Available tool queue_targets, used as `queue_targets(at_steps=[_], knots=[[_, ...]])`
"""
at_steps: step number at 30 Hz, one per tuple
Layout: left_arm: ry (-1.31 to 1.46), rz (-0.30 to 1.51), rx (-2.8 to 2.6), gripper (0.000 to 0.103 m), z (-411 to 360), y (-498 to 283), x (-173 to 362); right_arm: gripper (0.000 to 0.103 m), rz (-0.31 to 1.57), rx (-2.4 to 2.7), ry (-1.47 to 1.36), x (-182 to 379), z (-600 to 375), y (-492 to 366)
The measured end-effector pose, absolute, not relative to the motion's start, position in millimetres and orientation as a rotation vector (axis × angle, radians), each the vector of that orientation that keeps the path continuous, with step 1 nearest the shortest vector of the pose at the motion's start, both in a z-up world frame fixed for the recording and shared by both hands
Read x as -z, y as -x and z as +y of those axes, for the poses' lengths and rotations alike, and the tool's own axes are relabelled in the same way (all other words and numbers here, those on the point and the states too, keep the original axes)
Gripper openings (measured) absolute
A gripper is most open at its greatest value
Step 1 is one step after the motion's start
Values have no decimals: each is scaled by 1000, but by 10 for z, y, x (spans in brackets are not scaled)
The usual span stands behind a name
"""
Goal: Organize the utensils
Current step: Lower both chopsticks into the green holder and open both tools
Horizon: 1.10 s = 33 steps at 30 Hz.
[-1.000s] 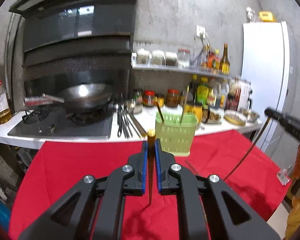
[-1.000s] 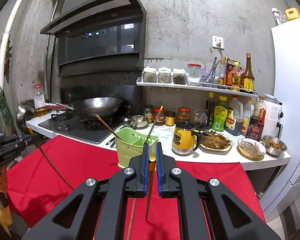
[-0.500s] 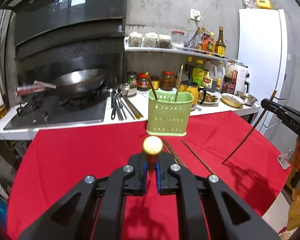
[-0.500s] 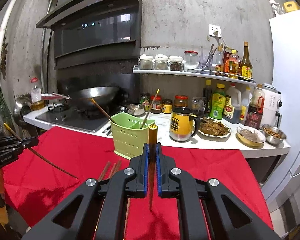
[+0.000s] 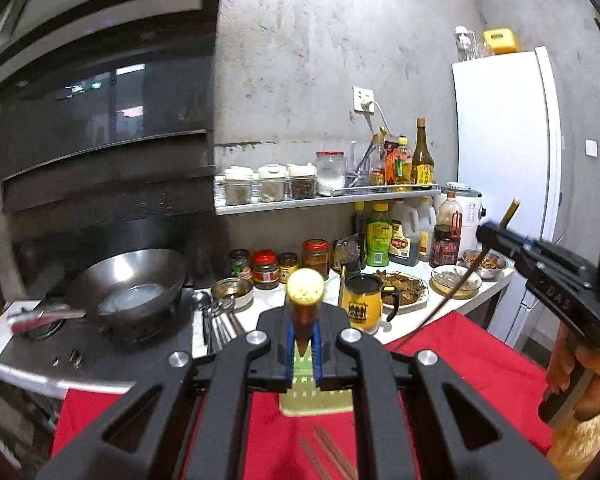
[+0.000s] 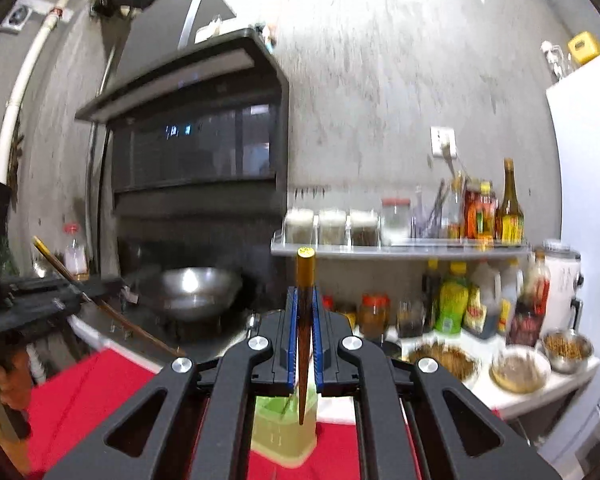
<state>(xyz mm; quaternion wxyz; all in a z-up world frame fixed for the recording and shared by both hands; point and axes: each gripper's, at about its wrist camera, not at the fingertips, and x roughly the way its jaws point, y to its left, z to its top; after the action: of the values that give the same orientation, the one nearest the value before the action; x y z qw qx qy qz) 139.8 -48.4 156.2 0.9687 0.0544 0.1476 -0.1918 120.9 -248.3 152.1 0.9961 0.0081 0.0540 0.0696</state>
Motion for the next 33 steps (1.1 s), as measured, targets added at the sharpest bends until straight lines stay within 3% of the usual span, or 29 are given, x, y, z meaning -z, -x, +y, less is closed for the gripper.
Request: queue_targets(at_steps=[9,16,17,19,20,21,23,28,33], knots=[[-151,507,410,6,-886,-2454,-899,7,242,-188,-68,-986,-2466,-1949],[-144,568,399,6,-864,-2761,-523,8,324,-197,-90,-535,-2457,-2155],[-144,567,401,6,-862,-2779,-504,10,335,-195,-83,-502,-2440,-2157],[-132,566,396,7,-837,-2785,-527,27,346,-185,-64,-508,-2426,-2094],[-118,560,398,12,-811,-2763,-575,45,330,-171,-59,-548,-2437,-2016],[-104,545,400,18,-778,-2710,-644,51,318,-166,-54,-587,-2456,-1974],[-76,486,393,35,-694,-2539,-851,51,281,-141,-24,-733,-2490,-1751],[-64,406,317,37,-448,-1979,-1242,54,253,-110,-14,-938,-2612,-1259],[-98,423,220,42,-227,-1447,-1068,54,321,-108,-3,-731,-2649,-815]])
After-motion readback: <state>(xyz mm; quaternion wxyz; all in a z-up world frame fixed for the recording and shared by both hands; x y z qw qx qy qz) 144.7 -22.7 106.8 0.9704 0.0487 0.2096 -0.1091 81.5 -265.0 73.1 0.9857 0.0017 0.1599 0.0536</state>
